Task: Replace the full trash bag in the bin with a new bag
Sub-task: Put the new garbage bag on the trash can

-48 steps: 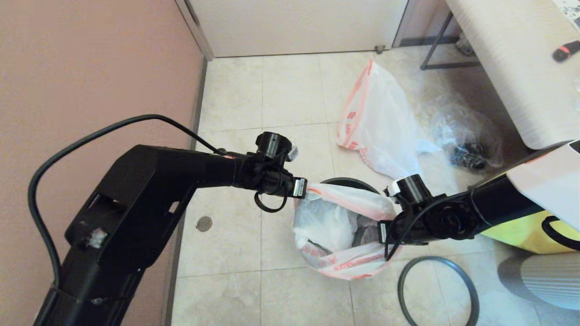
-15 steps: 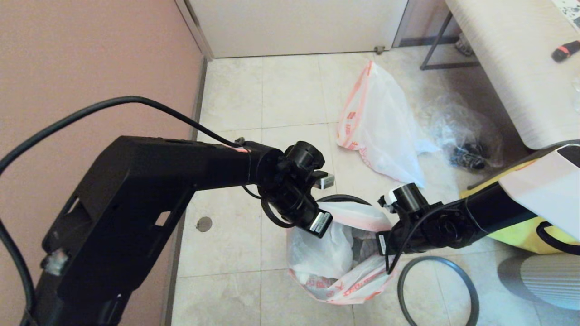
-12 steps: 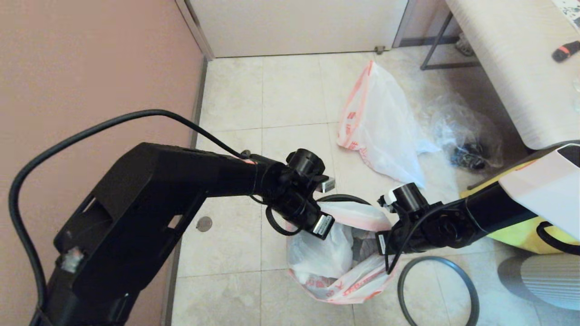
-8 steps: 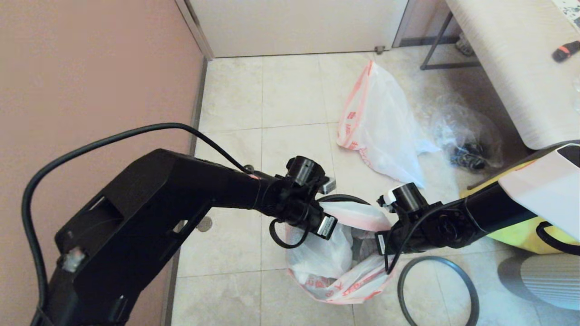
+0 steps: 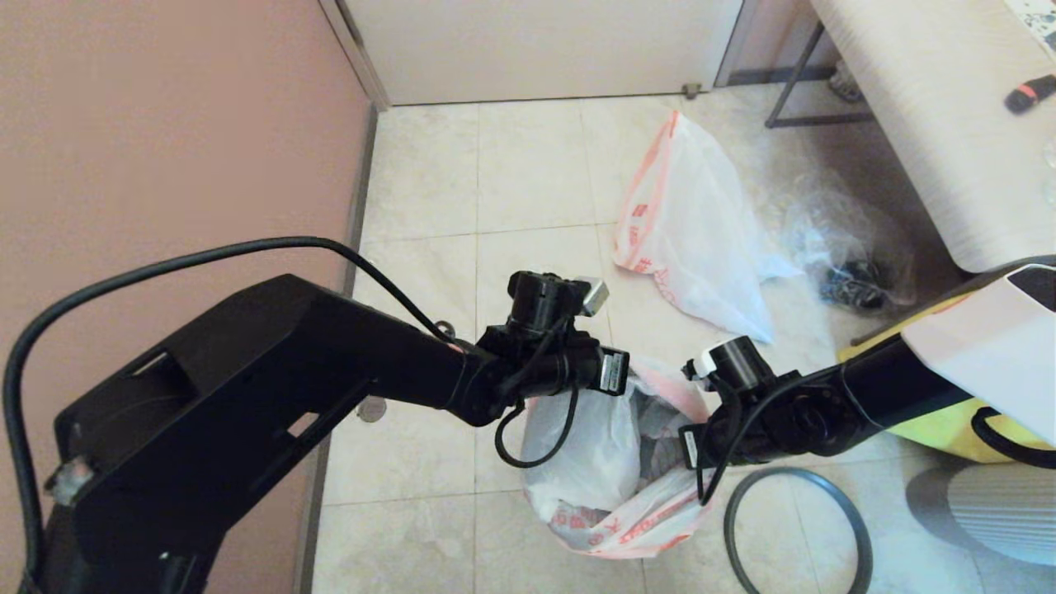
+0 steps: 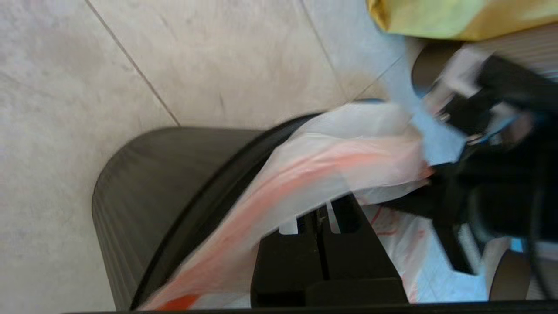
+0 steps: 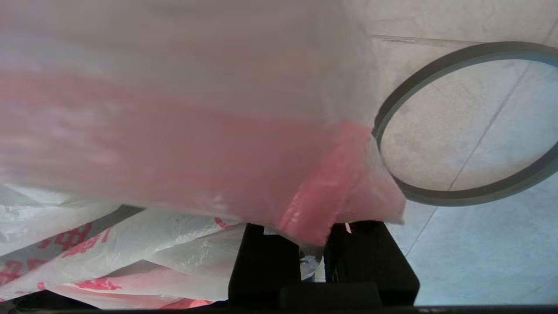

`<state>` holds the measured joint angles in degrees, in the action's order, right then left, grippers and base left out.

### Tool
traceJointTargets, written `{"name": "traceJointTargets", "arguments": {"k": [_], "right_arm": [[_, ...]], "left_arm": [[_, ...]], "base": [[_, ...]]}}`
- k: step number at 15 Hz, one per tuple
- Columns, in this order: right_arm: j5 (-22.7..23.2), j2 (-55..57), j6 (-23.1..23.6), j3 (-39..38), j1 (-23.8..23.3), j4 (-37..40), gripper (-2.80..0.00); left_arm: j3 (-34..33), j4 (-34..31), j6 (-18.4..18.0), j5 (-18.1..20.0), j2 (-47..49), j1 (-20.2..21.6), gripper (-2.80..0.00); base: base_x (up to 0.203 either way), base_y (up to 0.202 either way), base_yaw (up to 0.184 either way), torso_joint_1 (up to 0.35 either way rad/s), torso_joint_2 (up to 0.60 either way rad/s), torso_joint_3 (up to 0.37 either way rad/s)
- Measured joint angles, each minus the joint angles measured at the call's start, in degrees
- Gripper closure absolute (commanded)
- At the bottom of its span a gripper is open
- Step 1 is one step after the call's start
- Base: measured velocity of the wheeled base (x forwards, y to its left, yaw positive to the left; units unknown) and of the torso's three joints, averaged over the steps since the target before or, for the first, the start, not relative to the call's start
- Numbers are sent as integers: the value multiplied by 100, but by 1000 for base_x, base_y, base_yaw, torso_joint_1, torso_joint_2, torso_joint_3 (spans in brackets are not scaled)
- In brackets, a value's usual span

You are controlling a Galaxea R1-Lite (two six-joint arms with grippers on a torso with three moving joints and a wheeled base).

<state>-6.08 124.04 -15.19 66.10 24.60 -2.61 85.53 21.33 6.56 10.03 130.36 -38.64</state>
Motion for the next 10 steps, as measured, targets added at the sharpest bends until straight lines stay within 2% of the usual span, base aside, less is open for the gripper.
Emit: {"name": "traceJointTargets", "arguments": {"k": [6,10], "right_arm": [[16,-43,33,-102,89,0,0],[52,-190,257,-306,91,-89,0]], "left_arm": [[88,11,44,1,16,59,0],[339,-3,49,-1,126,313,0]], "base": [[0,0,0,0,0,0],[0,0,0,0,0,0]]}}
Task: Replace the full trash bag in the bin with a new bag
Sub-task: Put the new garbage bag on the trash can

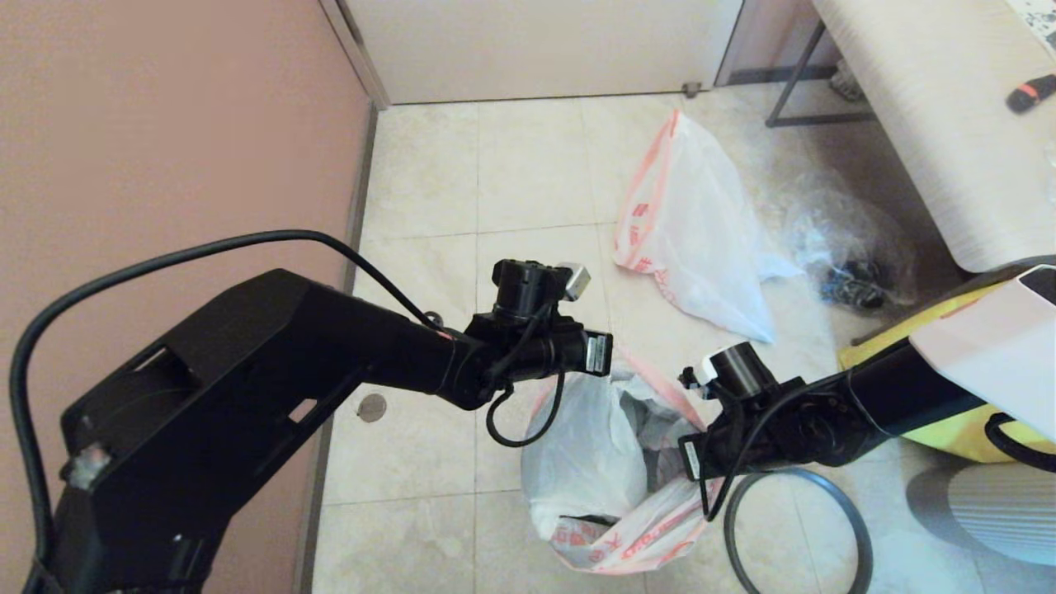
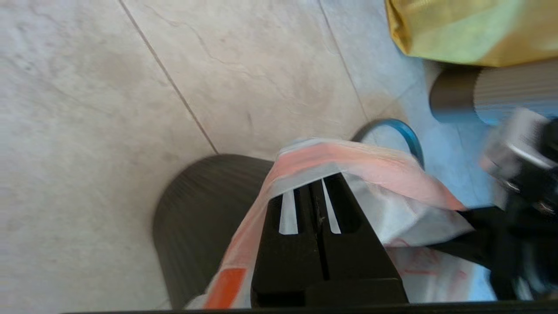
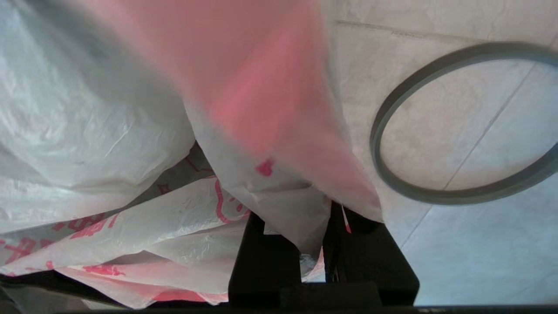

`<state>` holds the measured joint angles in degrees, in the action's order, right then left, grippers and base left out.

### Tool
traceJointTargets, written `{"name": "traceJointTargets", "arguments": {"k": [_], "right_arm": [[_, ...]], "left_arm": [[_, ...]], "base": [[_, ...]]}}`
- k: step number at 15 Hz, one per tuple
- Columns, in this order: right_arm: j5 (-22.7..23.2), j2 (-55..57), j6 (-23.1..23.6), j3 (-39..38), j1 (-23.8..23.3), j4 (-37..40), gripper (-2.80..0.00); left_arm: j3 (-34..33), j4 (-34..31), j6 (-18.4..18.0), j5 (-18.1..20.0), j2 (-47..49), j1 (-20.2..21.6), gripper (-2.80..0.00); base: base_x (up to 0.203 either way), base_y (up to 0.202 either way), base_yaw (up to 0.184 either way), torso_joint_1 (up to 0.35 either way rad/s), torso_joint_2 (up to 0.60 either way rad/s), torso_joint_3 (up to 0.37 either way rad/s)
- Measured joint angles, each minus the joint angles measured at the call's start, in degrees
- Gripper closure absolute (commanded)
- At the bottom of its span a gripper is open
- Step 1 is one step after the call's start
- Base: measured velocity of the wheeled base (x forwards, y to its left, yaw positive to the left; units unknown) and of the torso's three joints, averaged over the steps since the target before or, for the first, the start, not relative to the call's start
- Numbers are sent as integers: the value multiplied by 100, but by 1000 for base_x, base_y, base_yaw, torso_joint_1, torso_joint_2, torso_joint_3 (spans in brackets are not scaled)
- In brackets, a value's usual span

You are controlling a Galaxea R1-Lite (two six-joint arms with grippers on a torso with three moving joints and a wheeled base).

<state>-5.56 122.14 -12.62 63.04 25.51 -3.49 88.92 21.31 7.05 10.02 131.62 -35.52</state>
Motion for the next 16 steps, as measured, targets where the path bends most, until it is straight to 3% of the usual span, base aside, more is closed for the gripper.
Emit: {"name": "traceJointTargets", "arguments": {"k": [5,10,16], "right_arm": [[185,-162,156,-278,-5,-533,0],[289,-318,138,-422,-93,-1135,0],[292,-349,-5,-371,-209,-1236,0]], "left_arm": [[312,-91,-19,-27,327,172,0],[718,-888,-31,9,510,330,0],[2001,-3059,-76,326,418,891,0]], "base": [[0,0,0,0,0,0],[0,0,0,0,0,0],[0,0,0,0,0,0]]}}
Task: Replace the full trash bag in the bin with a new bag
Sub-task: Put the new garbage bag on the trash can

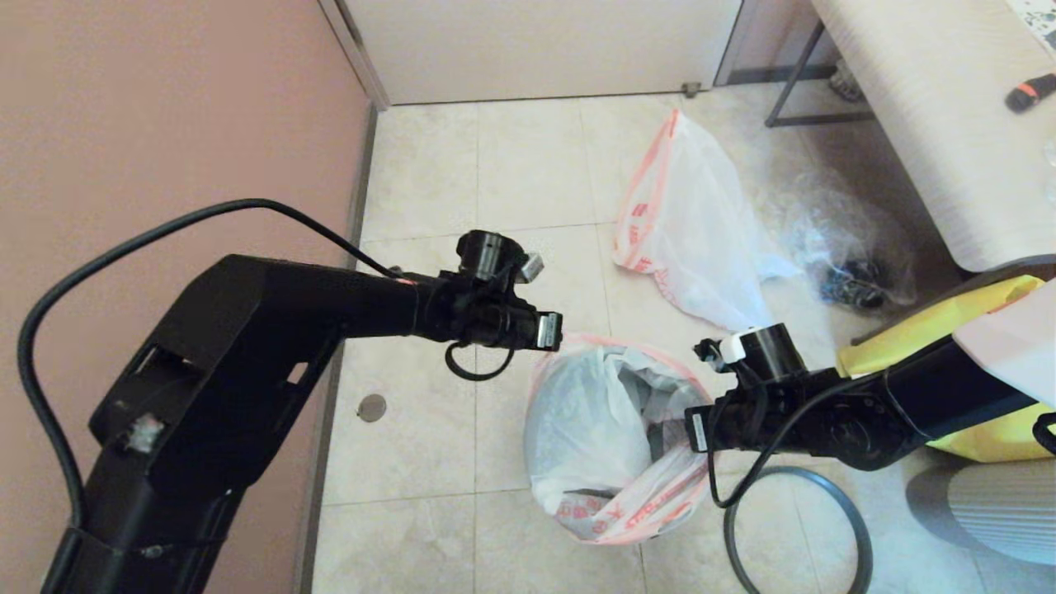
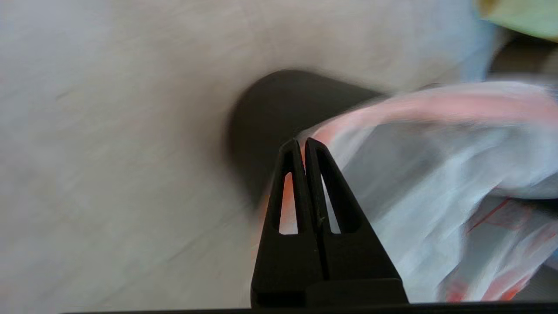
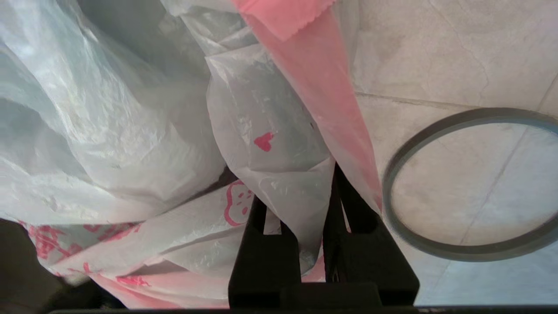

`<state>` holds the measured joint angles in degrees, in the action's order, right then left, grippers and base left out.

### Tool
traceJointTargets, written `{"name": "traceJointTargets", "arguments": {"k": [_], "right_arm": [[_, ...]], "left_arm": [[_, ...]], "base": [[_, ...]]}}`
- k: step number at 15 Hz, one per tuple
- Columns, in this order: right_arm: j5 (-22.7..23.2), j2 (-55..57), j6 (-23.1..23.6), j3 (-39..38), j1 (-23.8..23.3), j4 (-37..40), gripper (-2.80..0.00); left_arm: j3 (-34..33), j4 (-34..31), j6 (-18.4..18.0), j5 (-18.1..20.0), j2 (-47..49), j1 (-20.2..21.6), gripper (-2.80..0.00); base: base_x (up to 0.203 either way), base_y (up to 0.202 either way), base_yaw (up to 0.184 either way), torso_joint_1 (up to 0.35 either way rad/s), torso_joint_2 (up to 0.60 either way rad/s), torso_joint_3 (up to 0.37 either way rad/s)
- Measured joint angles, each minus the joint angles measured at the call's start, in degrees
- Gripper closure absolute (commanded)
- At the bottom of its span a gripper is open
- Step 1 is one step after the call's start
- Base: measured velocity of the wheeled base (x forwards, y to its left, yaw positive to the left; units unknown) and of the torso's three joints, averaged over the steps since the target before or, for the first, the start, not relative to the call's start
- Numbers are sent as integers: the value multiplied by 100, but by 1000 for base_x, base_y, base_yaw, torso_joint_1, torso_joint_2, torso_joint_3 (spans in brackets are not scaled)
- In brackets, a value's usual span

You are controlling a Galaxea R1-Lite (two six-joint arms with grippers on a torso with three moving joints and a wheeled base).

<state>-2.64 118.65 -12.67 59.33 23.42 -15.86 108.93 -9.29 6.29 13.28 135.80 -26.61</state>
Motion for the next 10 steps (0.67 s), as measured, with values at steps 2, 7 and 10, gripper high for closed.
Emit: {"name": "traceJointTargets", "arguments": {"k": [2,7,10], "right_arm": [[106,12,-237,78,-86,-92,0],[306,67,-787,336,-298,-166,0],[453,196,-1164,404,-365,-583,0]], "left_arm": [[184,-628,-350,21,-24,109,0],[240,-904,-398,39,-159,58,0],[198,-1199,-326,12,-436,-84,0]], "base": [[0,0,0,0,0,0],[0,0,0,0,0,0],[0,0,0,0,0,0]]}}
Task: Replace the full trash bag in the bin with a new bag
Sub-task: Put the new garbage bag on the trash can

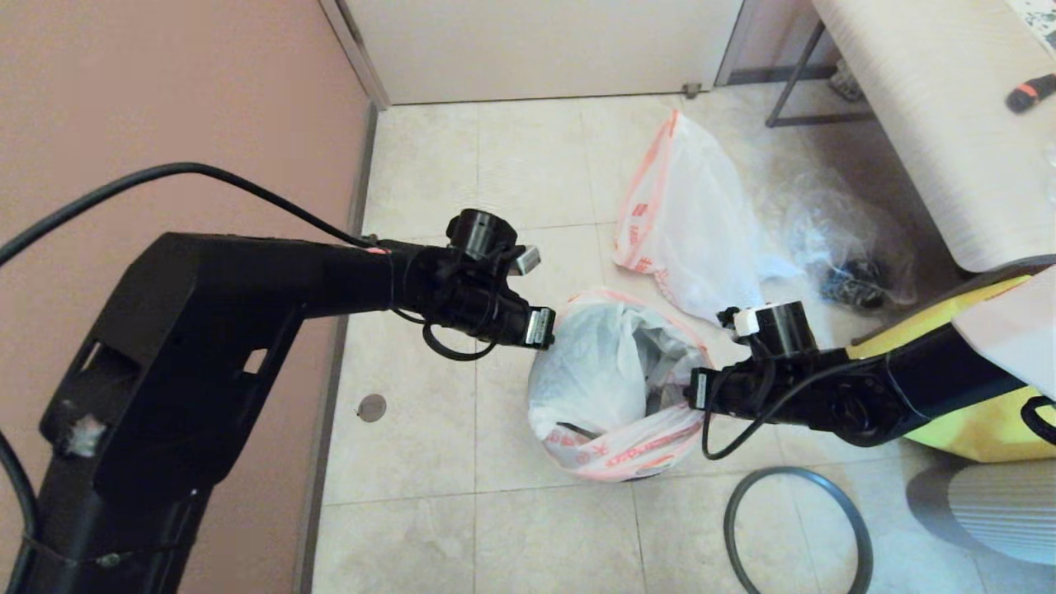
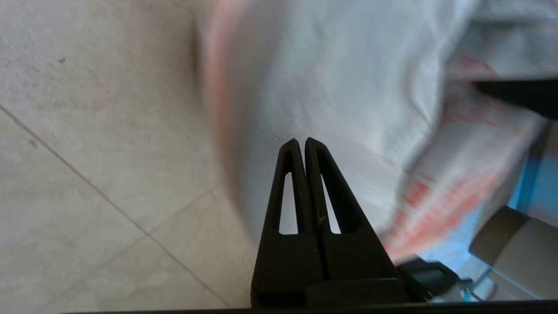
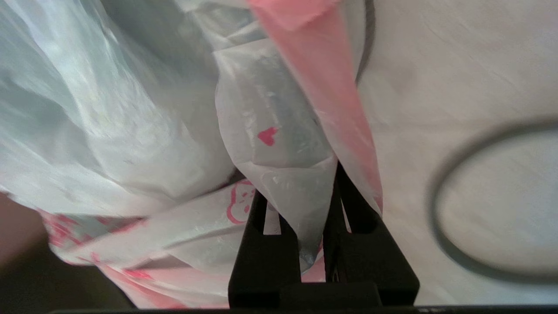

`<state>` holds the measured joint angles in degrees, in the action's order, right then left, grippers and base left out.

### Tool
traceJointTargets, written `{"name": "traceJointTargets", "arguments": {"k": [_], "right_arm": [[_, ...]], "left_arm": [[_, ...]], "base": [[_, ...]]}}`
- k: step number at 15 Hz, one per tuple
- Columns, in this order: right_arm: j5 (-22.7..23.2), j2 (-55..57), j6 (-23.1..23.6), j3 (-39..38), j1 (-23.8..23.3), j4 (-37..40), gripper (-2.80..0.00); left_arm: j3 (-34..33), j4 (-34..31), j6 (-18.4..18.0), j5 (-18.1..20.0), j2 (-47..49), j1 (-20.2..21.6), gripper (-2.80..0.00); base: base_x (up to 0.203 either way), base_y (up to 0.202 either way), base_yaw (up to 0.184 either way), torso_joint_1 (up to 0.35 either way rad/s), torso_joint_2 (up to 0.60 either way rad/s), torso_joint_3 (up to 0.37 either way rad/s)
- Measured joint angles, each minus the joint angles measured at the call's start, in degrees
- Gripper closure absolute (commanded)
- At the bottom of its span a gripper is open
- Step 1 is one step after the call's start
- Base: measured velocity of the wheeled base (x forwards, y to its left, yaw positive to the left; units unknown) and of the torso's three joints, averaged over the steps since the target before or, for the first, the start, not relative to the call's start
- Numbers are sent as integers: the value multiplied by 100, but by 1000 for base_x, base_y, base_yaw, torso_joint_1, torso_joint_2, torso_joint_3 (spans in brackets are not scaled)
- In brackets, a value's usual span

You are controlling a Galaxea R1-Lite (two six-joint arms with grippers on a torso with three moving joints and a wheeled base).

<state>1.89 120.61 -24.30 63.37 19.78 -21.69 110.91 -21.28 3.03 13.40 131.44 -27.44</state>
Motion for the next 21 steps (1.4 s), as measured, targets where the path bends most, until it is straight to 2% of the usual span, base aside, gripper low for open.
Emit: {"name": "traceJointTargets", "arguments": {"k": [5,9,13,14,18,21], "right_arm": [[-11,237,-489,-9,-64,-950,0],[0,372,-704,101,-195,-1020,0],[-8,405,-717,173,-278,-997,0],[-9,396,-761,185,-289,-996,-280],[-10,240,-811,162,-299,-949,-280],[-66,-98,-675,138,-307,-435,-280]], "left_arm": [[-9,-423,4,-23,-215,-253,0],[-9,-526,8,-32,-203,-433,0],[-13,-537,13,-30,-184,-485,0],[-23,-537,13,-30,-182,-497,0],[-33,-537,11,-97,-134,-561,0],[-35,-537,8,-135,-106,-577,0]], "base": [[0,0,0,0,0,0],[0,0,0,0,0,0],[0,0,0,0,0,0],[0,0,0,0,0,0],[0,0,0,0,0,0],[0,0,0,0,0,0]]}}
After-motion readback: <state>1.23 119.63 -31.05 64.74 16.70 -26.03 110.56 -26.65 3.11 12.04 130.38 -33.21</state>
